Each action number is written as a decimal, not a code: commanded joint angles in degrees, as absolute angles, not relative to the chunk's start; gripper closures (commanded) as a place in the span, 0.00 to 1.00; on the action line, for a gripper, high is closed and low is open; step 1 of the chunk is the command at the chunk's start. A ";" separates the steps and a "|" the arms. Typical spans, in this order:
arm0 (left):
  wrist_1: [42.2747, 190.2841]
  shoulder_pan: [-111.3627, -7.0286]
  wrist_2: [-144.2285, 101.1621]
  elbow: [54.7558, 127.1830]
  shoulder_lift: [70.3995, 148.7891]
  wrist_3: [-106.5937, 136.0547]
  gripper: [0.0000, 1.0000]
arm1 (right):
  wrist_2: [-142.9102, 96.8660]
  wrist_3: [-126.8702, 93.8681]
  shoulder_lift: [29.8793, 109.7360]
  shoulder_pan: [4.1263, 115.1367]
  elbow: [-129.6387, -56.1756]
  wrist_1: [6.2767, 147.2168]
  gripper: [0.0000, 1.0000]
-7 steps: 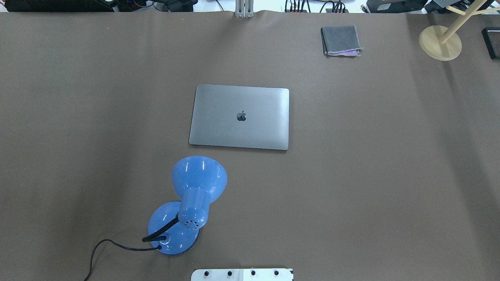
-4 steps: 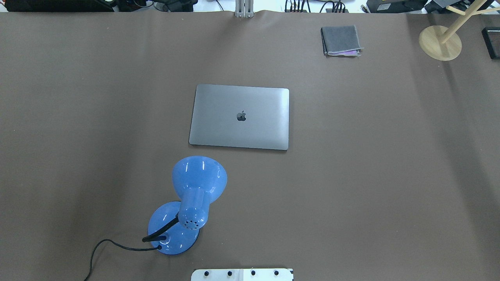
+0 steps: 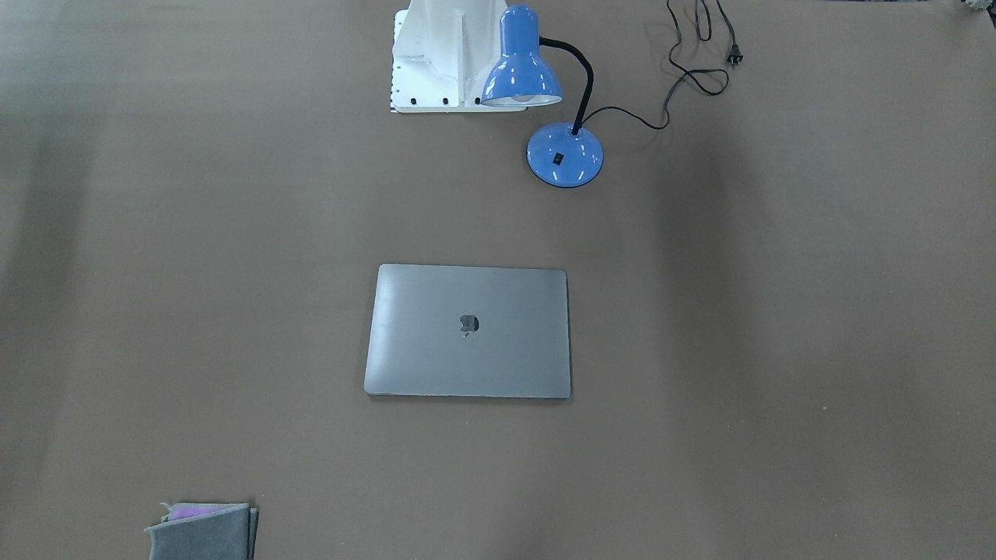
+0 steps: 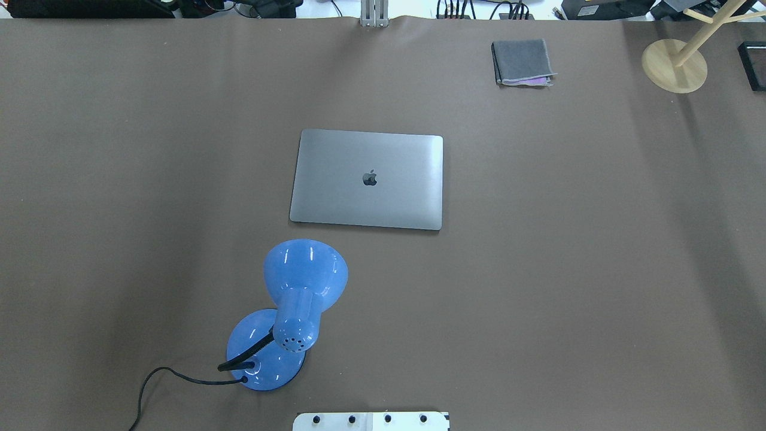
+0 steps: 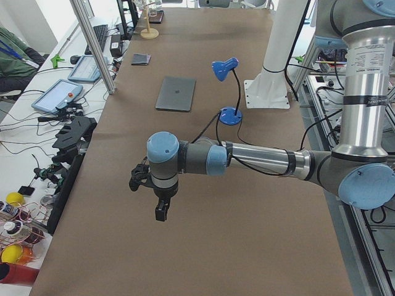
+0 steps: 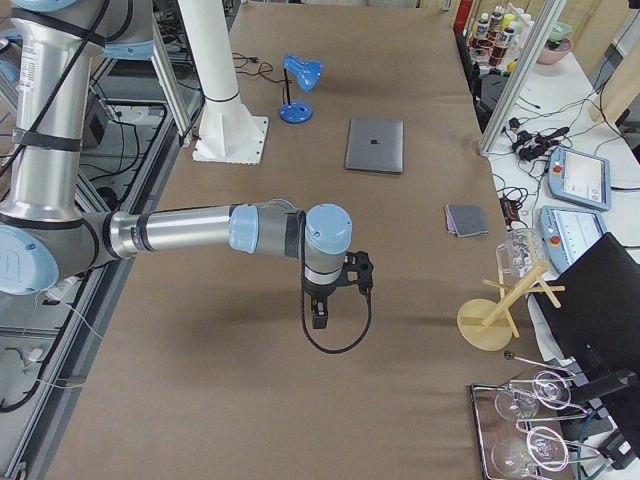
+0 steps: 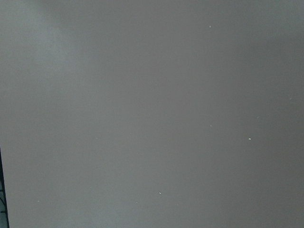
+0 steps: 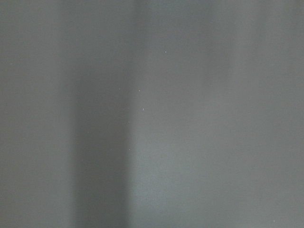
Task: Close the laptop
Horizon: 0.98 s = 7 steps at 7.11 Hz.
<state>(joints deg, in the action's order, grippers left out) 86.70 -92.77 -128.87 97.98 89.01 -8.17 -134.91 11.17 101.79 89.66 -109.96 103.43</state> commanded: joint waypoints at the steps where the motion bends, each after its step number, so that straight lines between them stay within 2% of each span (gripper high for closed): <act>1: 86.49 -92.72 -128.59 98.09 88.86 -8.17 0.01 | -134.21 10.99 103.88 89.74 -112.48 103.53 0.00; 7: 86.49 -92.72 -128.41 98.08 86.23 -8.17 0.01 | -132.89 10.64 107.66 89.74 -114.43 103.36 0.00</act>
